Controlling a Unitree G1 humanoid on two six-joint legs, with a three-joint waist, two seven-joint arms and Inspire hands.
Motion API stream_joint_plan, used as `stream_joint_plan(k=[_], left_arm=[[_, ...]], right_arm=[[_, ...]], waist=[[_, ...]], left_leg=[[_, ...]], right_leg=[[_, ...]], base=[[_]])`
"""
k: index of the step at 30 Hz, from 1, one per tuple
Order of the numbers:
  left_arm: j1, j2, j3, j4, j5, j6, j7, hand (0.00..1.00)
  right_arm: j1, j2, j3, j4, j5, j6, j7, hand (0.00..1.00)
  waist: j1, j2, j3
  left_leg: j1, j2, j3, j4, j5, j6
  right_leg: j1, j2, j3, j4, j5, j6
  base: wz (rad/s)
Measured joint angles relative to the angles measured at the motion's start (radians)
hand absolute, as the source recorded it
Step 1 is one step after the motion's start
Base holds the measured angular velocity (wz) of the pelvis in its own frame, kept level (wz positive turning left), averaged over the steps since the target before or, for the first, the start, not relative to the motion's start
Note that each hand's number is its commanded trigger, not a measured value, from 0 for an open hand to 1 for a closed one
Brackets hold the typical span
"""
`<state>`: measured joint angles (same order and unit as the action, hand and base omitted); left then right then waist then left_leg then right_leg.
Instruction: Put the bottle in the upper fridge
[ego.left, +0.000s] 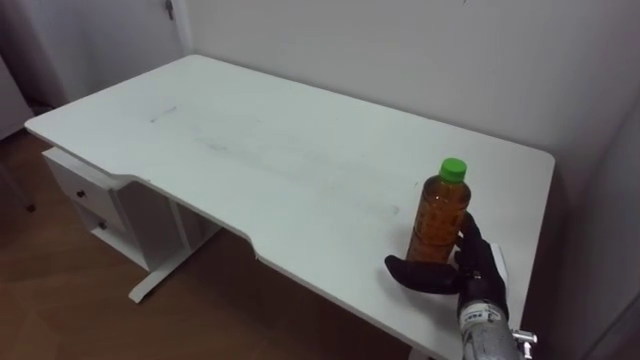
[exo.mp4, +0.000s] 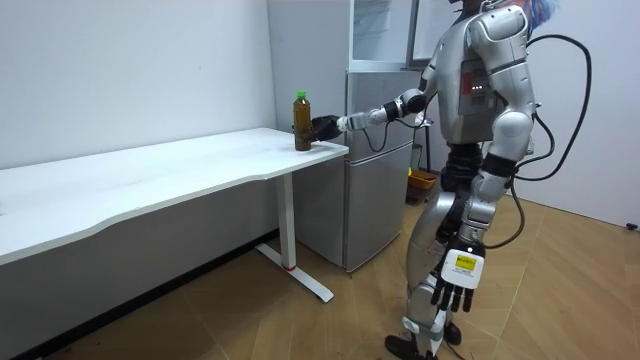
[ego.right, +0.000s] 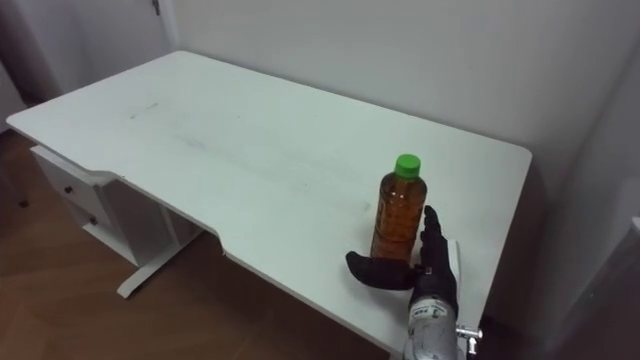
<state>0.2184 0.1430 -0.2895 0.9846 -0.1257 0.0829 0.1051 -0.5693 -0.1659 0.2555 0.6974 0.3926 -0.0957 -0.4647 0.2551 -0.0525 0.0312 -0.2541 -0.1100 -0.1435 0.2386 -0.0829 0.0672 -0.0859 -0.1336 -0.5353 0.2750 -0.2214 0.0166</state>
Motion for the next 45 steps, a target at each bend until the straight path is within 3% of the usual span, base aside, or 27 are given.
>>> stream_joint_plan(k=[10,18,31,32,33,45], left_arm=[[-0.004,0.006,0.001,0.016,-0.001,-0.002,0.001,0.00],[-0.001,0.008,0.020,0.005,0.007,-0.002,0.000,0.00],[0.013,0.016,0.061,0.003,0.010,-0.001,0.000,0.00],[0.013,0.017,0.061,0.003,0.010,-0.001,0.000,0.00],[0.013,0.018,0.061,0.003,0.010,-0.001,0.000,0.00],[0.027,0.032,0.063,-0.008,0.010,0.001,0.000,0.00]], right_arm=[[-0.011,-0.025,-0.002,0.006,0.016,0.006,-0.003,0.00],[-0.091,-0.031,-0.003,0.006,0.000,0.031,-0.006,0.00],[-0.096,-0.034,-0.003,0.006,-0.004,0.032,-0.011,0.00],[-0.096,-0.034,-0.003,0.006,-0.004,0.032,-0.012,0.62],[-0.096,-0.033,-0.003,0.006,-0.004,0.032,-0.011,1.00],[-0.096,-0.043,-0.002,0.013,-0.004,0.032,-0.014,1.00]], waist=[[0.001,-0.007,0.0026],[0.004,-0.033,-0.0022],[0.021,-0.046,-0.0005],[0.024,-0.046,-0.0005],[0.026,-0.046,-0.0005],[0.033,-0.045,0.0000]], left_leg=[[-0.005,-0.001,-0.002,0.000,0.001,0.001],[-0.004,-0.007,-0.012,-0.002,0.002,0.002],[-0.005,-0.009,-0.024,0.002,0.004,0.000],[-0.005,-0.009,-0.024,0.003,0.004,0.000],[-0.005,-0.009,-0.025,0.004,0.004,0.000],[-0.012,-0.011,-0.039,0.008,0.005,-0.002]], right_leg=[[-0.004,0.000,0.001,0.000,0.000,0.000],[-0.004,0.000,0.001,-0.003,-0.003,0.004],[-0.001,0.003,0.012,-0.001,-0.003,0.003],[0.000,0.003,0.013,-0.001,-0.002,0.003],[0.000,0.003,0.012,-0.001,-0.002,0.003],[-0.001,0.006,0.011,-0.002,-0.002,0.003]], base=[[0.00],[0.04],[0.02],[0.00],[0.00],[0.02]])
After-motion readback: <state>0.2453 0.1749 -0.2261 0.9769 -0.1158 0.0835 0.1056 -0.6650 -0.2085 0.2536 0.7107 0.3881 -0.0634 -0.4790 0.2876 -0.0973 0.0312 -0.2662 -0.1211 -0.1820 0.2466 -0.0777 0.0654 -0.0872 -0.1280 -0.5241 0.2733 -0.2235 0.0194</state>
